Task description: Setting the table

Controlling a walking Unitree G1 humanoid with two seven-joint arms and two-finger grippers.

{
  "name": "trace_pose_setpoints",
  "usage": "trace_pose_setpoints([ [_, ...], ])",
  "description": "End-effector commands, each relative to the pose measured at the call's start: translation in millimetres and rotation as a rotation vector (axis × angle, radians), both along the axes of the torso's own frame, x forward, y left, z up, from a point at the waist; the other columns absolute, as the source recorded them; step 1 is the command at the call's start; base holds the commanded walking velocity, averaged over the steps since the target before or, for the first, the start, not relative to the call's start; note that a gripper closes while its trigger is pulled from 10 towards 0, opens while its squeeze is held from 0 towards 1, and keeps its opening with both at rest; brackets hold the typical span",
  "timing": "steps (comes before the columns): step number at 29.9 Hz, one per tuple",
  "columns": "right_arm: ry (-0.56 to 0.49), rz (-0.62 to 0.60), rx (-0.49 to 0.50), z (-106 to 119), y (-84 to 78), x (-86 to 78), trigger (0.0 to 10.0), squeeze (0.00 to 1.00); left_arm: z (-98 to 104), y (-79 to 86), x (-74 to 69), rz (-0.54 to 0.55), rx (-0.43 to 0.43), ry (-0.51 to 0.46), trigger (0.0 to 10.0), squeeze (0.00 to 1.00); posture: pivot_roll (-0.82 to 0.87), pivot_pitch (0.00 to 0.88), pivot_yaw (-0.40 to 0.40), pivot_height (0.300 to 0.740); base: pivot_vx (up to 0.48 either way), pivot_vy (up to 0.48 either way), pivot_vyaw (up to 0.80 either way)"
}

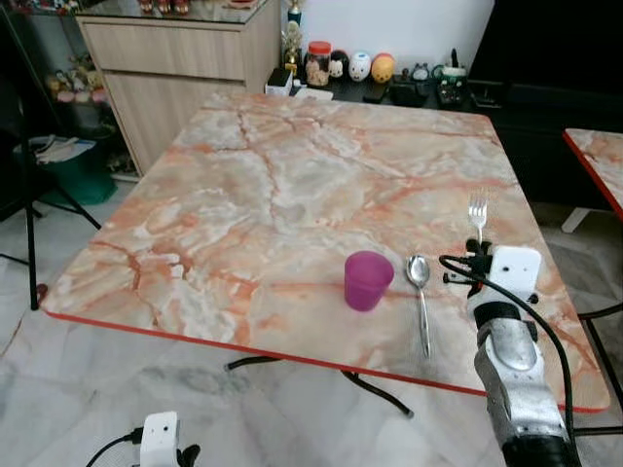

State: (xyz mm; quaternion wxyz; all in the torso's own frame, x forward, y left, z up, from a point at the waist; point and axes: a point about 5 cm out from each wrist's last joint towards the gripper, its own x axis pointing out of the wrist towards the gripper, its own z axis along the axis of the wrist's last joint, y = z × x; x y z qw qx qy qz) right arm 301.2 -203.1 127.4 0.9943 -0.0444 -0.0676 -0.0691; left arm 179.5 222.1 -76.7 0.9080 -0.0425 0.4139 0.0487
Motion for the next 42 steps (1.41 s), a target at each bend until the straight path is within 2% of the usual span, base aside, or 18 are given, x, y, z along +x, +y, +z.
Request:
trace_pose_setpoints([
  [1,-0.058,0.015,-0.016,9.9,3.2,-3.9,10.0,0.0,-2.0,0.3,-4.5,-0.007,0.016,0.012,10.0,0.0,0.06,0.0,-0.054,0.74,0.0,0.0,0.0],
  [5,-0.128,0.033,-0.03,21.3,10.2,-11.0,10.0,0.0,-1.8,1.0,-5.1,-0.021,0.035,0.007,10.0,0.0,0.06,0.0,-0.057,0.74,0.0,0.0,0.0],
  [8,-0.144,0.056,-0.027,24.3,14.4,-12.3,10.0,0.0,-2.1,1.0,-5.7,-0.023,0.036,0.008,10.0,0.0,0.06,0.0,-0.057,0.74,0.0,-0.3,0.0],
  [12,-0.18,0.097,-0.032,32.8,22.9,-9.6,10.0,0.0,-2.3,-0.8,-5.6,-0.029,0.037,0.006,10.0,0.0,0.06,0.0,-0.061,0.74,0.0,-0.307,0.0],
  [20,-0.217,0.12,-0.034,45.4,28.0,-2.7,10.0,0.0,-2.7,-3.7,-5.1,-0.037,0.035,0.004,10.0,0.0,0.06,0.0,-0.064,0.74,0.0,-0.309,0.0],
  [25,-0.216,0.118,-0.044,48.0,28.2,0.3,10.0,0.0,-2.0,-4.8,-3.2,-0.038,0.033,-0.001,10.0,0.0,0.05,0.0,-0.065,0.74,0.0,-0.336,0.0],
  [28,-0.217,0.126,-0.016,48.9,29.0,1.7,10.0,0.0,-1.1,-4.9,-1.3,-0.037,0.033,-0.006,10.0,0.0,0.05,0.0,-0.064,0.74,0.0,-0.337,-0.78],
  [33,-0.227,0.138,-0.028,52.5,31.2,3.7,10.0,0.0,1.8,-3.6,4.3,-0.032,0.035,-0.021,10.0,0.0,0.05,0.0,-0.064,0.74,0.0,-0.34,-0.69],
  [42,-0.222,0.147,-0.031,55.3,32.6,7.6,10.0,0.0,4.4,-1.6,8.8,-0.017,0.041,-0.033,10.0,0.0,0.05,0.0,-0.066,0.74,0.0,-0.341,0.0],
])
